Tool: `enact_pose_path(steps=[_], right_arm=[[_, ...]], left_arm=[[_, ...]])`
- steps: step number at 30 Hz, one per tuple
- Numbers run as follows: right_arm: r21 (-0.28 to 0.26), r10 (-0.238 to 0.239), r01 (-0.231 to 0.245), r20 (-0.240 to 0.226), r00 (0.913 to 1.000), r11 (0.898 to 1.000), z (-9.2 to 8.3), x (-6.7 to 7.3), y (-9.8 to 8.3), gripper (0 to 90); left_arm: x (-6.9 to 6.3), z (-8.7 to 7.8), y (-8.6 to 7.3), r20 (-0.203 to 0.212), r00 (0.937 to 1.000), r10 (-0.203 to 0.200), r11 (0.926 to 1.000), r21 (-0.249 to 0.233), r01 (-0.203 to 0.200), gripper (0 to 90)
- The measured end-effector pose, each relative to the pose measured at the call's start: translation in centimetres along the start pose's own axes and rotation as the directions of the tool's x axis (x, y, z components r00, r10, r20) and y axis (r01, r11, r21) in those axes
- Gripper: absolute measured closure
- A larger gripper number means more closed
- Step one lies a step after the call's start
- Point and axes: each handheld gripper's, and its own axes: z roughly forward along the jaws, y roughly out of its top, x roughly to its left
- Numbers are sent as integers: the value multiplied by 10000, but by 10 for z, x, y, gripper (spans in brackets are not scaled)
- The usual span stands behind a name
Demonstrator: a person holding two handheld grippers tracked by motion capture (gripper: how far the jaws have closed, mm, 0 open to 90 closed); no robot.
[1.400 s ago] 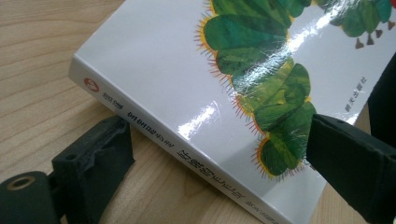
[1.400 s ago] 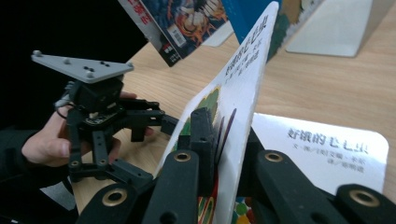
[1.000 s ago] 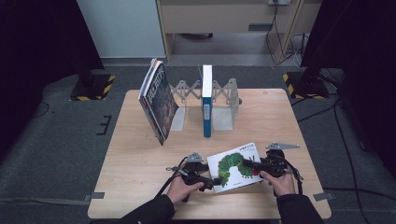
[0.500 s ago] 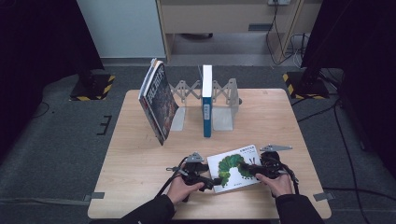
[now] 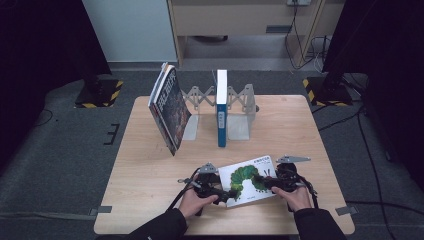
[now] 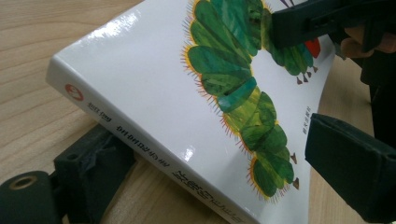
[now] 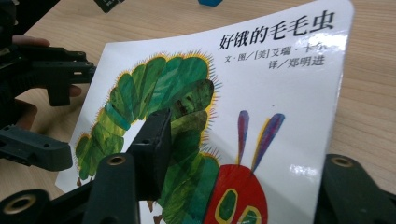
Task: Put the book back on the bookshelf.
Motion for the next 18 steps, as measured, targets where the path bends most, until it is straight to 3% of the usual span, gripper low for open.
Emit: enact_pose_path(steps=[3,4,9,13,18], right_arm=[[31,-48,48,34,10000,10000,1,3,0,418],[45,-81,81,16,10000,10000,0,2,0,415],[137,-208,207,70,9998,9997,1,3,1,375],[289,-241,228,437,9988,9993,1,3,2,307],[358,-256,231,698,9972,9991,0,2,1,271]], left_arm=[[0,0,0,-252,9997,25,10000,-25,-26,113],[-2,-1,0,-727,9971,211,9998,13,-211,156],[-1,-2,0,-737,9972,84,9999,-56,-89,192],[4,-4,-1,-729,9965,-399,9988,-298,378,272],[4,-4,-1,-827,9959,-373,9989,-302,349,304]])
